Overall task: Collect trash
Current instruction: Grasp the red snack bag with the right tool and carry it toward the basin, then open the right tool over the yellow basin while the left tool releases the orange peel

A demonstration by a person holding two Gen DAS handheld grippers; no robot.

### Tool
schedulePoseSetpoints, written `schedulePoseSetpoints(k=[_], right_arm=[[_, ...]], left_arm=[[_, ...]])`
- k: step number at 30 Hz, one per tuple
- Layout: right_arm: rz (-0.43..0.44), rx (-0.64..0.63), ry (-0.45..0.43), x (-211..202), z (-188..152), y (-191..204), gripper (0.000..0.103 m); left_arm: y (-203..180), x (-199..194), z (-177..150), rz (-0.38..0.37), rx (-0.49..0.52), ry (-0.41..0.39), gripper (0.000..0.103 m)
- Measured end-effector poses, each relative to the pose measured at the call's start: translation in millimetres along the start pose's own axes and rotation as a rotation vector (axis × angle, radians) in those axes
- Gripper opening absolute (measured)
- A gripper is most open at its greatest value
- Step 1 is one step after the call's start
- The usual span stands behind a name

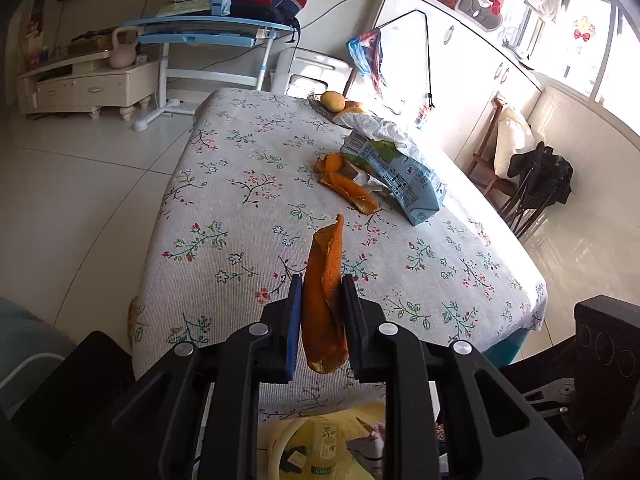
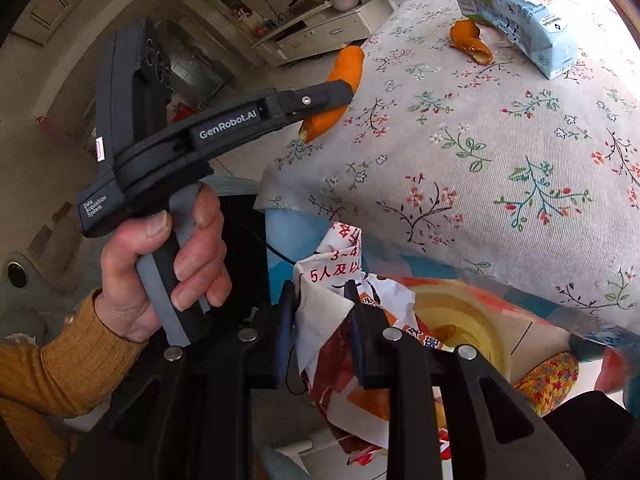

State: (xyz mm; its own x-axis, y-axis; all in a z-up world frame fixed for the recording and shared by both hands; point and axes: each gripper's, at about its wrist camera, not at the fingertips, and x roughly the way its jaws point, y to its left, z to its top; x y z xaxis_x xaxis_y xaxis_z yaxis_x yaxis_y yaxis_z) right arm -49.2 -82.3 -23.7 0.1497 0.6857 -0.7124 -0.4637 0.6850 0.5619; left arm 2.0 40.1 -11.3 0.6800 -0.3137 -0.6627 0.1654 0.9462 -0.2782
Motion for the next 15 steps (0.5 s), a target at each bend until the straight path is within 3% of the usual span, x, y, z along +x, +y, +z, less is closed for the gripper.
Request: schedulePoseSetpoints(k=[6, 8, 15], right_arm=[[-0.085, 0.015, 0.034, 4.5, -6.5, -5.2, 0.028], [-0.104, 0.024, 0.002, -2.6, -7.8, -5.9, 0.039], [-0.154, 0.111, -0.192, -47.8, -10.6, -24.2, 0.051]], left_arm=[[-3.3, -9.8, -12.8, -0.012, 0.016, 0.011, 0.019], [-6.6, -12.0, -17.5, -0.019, 0.028, 0.019, 0.019], [-30.6, -15.9, -45.4, -0.073, 0.119, 0.088, 0.019]])
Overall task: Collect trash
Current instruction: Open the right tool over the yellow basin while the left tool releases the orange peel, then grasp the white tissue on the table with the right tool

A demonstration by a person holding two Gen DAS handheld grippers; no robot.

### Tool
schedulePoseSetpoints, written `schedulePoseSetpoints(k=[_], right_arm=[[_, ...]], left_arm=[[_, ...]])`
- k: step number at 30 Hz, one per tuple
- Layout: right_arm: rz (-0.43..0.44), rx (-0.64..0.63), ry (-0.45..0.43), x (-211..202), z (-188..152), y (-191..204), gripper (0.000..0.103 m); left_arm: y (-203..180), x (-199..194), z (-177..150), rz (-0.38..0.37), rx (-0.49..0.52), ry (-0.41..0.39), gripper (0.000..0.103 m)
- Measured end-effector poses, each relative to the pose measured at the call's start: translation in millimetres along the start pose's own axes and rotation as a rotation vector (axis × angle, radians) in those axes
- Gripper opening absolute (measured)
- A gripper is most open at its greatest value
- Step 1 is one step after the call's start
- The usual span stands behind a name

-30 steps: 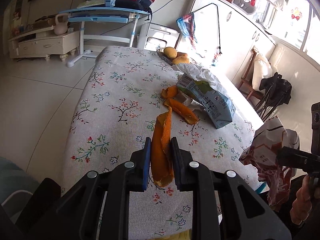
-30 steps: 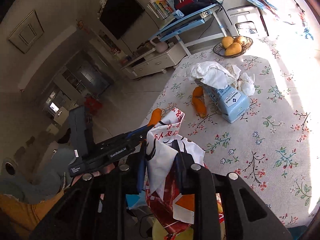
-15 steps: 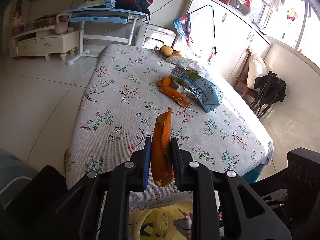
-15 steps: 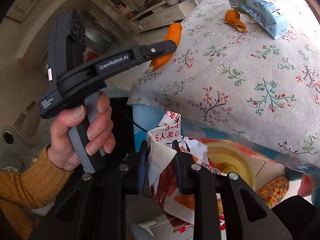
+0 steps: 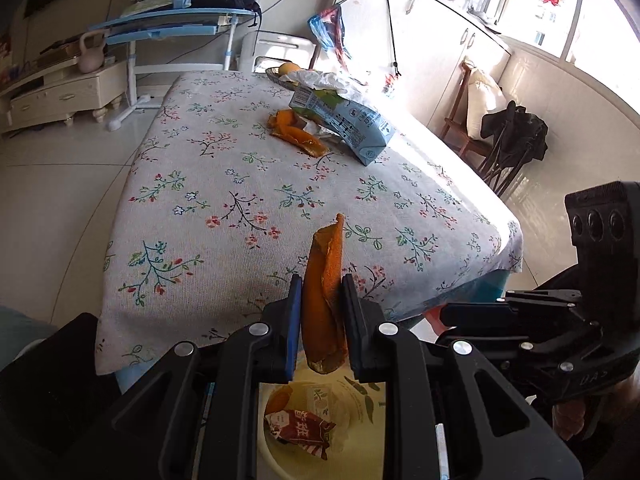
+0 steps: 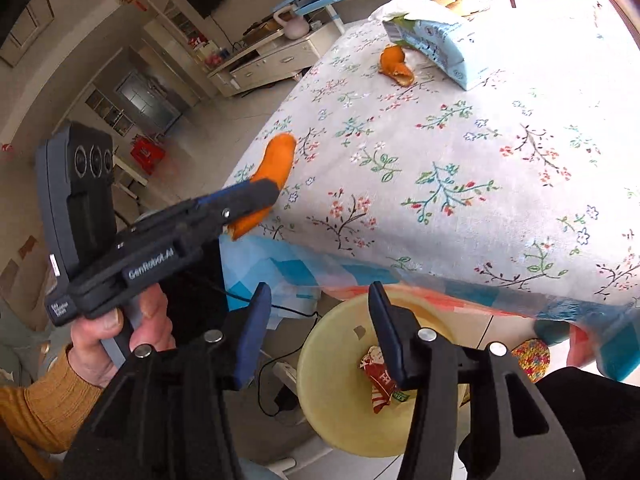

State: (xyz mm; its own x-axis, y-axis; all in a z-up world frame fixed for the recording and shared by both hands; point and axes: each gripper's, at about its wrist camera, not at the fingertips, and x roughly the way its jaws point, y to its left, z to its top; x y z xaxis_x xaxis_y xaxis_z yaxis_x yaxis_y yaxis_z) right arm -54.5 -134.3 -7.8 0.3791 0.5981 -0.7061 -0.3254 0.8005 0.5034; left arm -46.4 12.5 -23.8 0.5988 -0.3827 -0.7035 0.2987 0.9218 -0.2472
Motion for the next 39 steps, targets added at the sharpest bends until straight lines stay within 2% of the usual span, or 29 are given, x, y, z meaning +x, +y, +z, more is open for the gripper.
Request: schedulePoseSetpoints(k=[2, 6, 9, 11, 16, 20, 24, 30, 34, 39], right_arm=[[-0.014, 0.028, -0.048, -8.1, 3.2, -7.2, 0.052], [-0.037, 0.066, -0.116, -17.3, 8.1, -14.4, 0.054], [-0.051, 0.080, -0.145, -20.2, 8.0, -16.3, 0.055], [-0.060, 0.086, -0.160, -22.3, 8.8, -18.5, 0.057], [-0.087, 0.088, -0.181, -28.6, 6.2, -21.3, 0.059], [-0.114, 0.077, -0.195, -29.8, 6.7, -20.2, 0.060], [-0.144, 0.053, -0.202, -28.0, 7.5, -17.2, 0.063], [-0.209, -0.051, -0.216, -27.4, 21.1, -4.2, 0.069], [-0.253, -0.122, -0.235, -28.6, 45.2, 0.8, 0.074], [-0.308, -0.219, -0.240, -18.2, 92.5, 4.4, 0.076]], left_arm=[[-10.9, 2.1, -9.5, -0.026, 0.041, 0.041, 0.019], [-32.9, 15.4, -31.7, -0.062, 0.135, 0.174, 0.020], [-43.8, 22.2, -42.2, -0.040, 0.190, 0.218, 0.036], [-44.6, 18.7, -42.0, -0.031, 0.196, 0.197, 0.051], [-32.5, 1.8, -29.8, -0.025, 0.124, 0.097, 0.062], [-19.6, -13.3, -19.0, 0.031, 0.057, -0.012, 0.067], [-4.4, -24.7, -11.5, 0.083, -0.015, -0.086, 0.070], [10.7, -27.8, -7.4, 0.120, -0.086, -0.117, 0.072], [9.5, -23.9, -5.6, 0.118, -0.088, -0.120, 0.072], [6.1, -20.6, -5.7, 0.113, -0.080, -0.119, 0.072]])
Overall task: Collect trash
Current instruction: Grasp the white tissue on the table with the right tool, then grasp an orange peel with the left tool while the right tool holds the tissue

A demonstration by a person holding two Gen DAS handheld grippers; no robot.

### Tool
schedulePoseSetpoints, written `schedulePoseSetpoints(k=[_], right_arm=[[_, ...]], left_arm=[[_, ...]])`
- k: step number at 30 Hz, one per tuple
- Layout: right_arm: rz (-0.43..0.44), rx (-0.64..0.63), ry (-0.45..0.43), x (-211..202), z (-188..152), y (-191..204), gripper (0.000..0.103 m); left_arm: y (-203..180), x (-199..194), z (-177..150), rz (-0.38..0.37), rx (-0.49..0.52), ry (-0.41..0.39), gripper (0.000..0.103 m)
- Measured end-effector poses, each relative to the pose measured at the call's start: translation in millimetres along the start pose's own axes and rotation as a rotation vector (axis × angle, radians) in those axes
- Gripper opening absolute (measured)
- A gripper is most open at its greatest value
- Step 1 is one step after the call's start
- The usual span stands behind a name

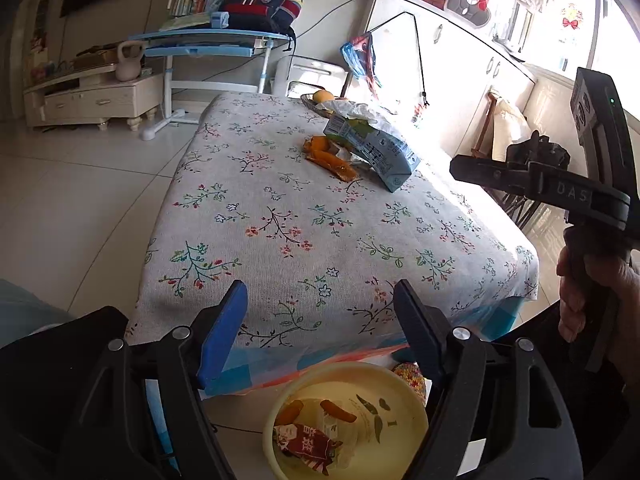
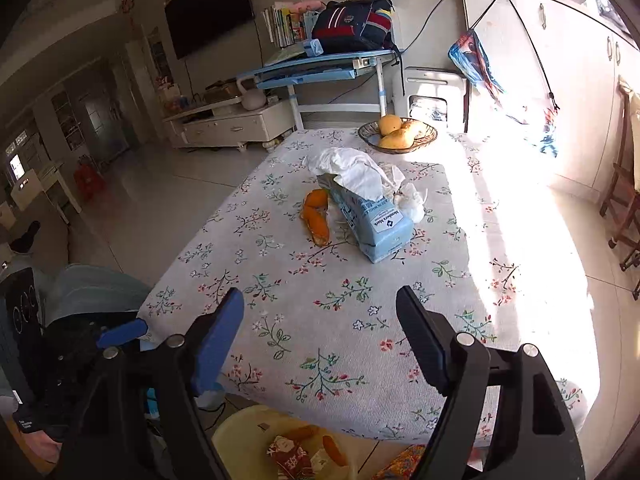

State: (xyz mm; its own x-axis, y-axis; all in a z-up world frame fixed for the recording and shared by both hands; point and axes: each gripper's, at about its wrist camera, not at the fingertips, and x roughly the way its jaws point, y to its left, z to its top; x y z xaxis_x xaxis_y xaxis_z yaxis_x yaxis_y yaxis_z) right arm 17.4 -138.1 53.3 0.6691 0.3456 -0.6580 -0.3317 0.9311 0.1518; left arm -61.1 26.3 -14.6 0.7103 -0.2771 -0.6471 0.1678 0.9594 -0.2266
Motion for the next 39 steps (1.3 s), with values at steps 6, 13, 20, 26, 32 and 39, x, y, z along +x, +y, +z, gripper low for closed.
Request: schedulePoseSetpoints(k=[6, 13, 20, 26, 32, 39], right_arm=[[-0.047, -0.141, 0.037, 49.3, 44.6, 8.0, 0.079], [-0.070, -0.193, 0.105, 103.9, 67.6, 4.0, 0.079], [0.064, -0.063, 0.127, 119.8, 83.7, -16.4, 0.056], [0.113, 0.023, 0.112, 117.6, 87.3, -29.2, 0.015], [0.142, 0.132, 0.003, 92.1, 92.1, -49.7, 0.011], [0.218, 0.254, -0.088, 39.1, 75.6, -72.2, 0.011]], left_arm=[[-0.5, 7.6, 2.1, -0.010, -0.015, 0.016, 0.073], [4.4, 15.2, 4.0, -0.022, -0.042, 0.041, 0.073], [7.6, 22.0, 7.2, -0.040, -0.077, 0.058, 0.074], [7.8, 27.2, 8.7, -0.041, -0.091, 0.070, 0.074], [8.7, 29.0, 8.0, -0.035, -0.092, 0.073, 0.074], [9.7, 28.2, 9.4, -0.037, -0.095, 0.066, 0.074]])
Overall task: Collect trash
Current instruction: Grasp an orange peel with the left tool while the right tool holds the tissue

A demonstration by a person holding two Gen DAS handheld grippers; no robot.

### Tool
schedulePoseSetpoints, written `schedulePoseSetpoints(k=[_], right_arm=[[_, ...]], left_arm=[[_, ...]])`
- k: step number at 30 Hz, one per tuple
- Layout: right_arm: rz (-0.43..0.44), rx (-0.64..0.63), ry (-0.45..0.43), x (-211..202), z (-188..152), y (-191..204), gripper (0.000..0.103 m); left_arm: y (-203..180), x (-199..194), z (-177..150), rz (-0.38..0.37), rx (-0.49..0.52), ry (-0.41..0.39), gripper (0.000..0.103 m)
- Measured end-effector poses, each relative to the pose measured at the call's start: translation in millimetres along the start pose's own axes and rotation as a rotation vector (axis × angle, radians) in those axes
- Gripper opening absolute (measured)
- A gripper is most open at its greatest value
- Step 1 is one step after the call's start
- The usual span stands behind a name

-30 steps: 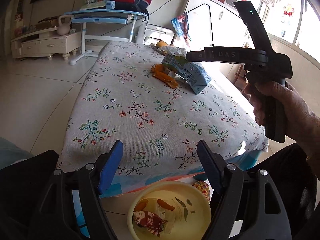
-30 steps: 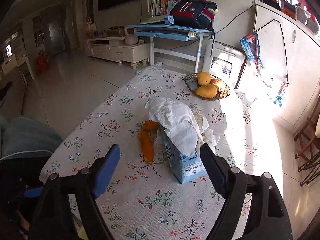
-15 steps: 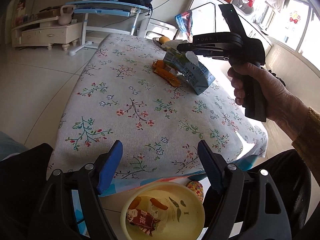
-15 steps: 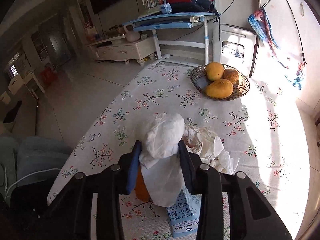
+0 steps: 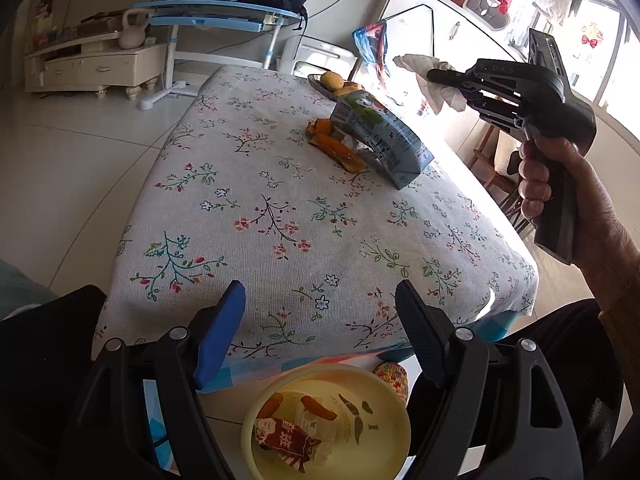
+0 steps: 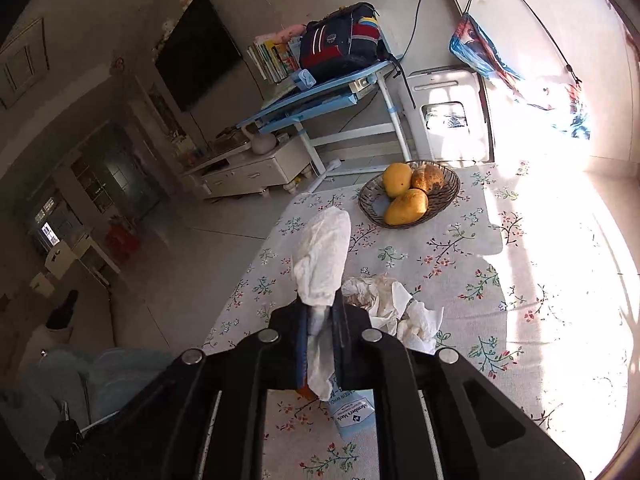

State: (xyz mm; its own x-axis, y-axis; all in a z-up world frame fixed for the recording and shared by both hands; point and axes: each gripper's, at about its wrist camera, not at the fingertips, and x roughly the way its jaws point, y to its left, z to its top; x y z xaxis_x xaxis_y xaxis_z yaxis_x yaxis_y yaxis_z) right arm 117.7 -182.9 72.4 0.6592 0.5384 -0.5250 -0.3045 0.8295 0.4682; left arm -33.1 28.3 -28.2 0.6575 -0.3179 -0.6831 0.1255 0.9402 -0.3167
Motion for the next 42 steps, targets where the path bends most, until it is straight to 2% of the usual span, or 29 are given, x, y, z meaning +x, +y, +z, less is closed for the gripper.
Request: schedulePoseSetpoints(k=[5, 8, 13, 20, 27, 30, 32, 35, 39, 42], right_arm=[[0.026, 0.073, -0.036, -33.9, -18.8, -11.7, 0.011], [0.057, 0.130, -0.059, -42.1, -16.9, -19.0, 0.011], [0.075, 0.108, -0.073, -47.6, -13.3, -12.9, 0.011], [0.106, 0.125, -0.082, -50.6, -13.7, -20.5, 0.011], [0.115, 0.143, -0.091, -53.2, -10.8, -28.7, 0.011], [0.116, 0.133, -0.089, -51.6, -10.2, -26.5, 0.011], [0.115, 0.121, -0.086, -50.8, -10.0, -23.5, 0.012], [0.112, 0.109, -0.083, -50.6, -10.0, -19.9, 0.012], [0.114, 0.119, -0.083, -52.4, -11.3, -21.8, 0.012], [0.114, 0.124, -0.088, -55.0, -12.7, -21.7, 0.012]], left_arm=[[7.3, 5.5, 15.3, -0.012, -0.063, 0.005, 0.074], [4.3, 14.0, 34.2, 0.001, -0.085, -0.002, 0.074], [-13.2, 51.0, 75.1, 0.028, -0.108, 0.011, 0.074], [-32.4, 117.4, 117.3, 0.121, -0.115, 0.077, 0.074], [-38.4, 158.7, 137.6, 0.203, -0.101, 0.131, 0.071], [-42.4, 164.6, 142.2, 0.231, -0.058, 0.142, 0.062], [-44.3, 164.8, 141.9, 0.234, -0.025, 0.147, 0.044], [-42.7, 160.4, 138.3, 0.215, 0.009, 0.150, 0.032], [-39.8, 152.7, 131.1, 0.191, 0.049, 0.158, 0.018], [-35.8, 148.4, 128.4, 0.158, 0.057, 0.159, 0.017]])
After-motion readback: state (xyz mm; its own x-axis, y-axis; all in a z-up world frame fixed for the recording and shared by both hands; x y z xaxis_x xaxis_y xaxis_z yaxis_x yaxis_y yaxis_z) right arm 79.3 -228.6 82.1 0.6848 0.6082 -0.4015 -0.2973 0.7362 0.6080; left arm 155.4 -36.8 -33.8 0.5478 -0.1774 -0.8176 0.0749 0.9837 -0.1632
